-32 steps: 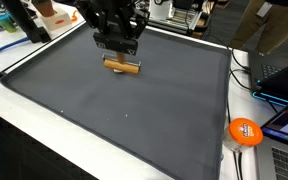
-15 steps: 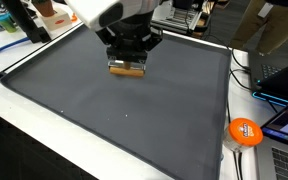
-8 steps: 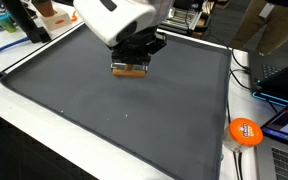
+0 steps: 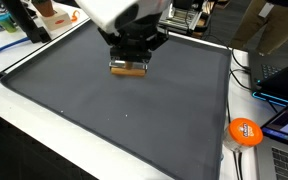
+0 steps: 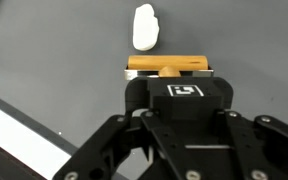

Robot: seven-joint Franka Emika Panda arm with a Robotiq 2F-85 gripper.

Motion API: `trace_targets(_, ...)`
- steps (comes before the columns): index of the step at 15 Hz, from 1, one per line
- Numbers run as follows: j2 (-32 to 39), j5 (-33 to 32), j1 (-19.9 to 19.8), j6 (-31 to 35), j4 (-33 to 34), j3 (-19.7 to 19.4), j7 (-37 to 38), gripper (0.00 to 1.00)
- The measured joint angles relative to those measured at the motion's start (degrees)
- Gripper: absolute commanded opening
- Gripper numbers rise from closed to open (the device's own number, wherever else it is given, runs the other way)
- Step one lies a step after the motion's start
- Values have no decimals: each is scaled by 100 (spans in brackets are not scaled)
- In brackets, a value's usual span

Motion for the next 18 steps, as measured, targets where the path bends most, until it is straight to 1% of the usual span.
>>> trace_targets(2, -76, 157, -142, -72, 102, 0, 216, 22)
trace_targets(5, -212, 595, -455, -176, 204, 5, 698, 22)
trace_targets(8, -312, 1056, -782, -180, 218, 16, 1211, 22)
trace_targets(12, -397, 1516, -1069, -180, 199, 20, 1889, 22)
trace_targets(16, -558, 1715, -1287, -173, 83, 7, 2686, 22)
trace_targets(18, -726, 1728, -1415, -173, -117, -14, 3014, 22)
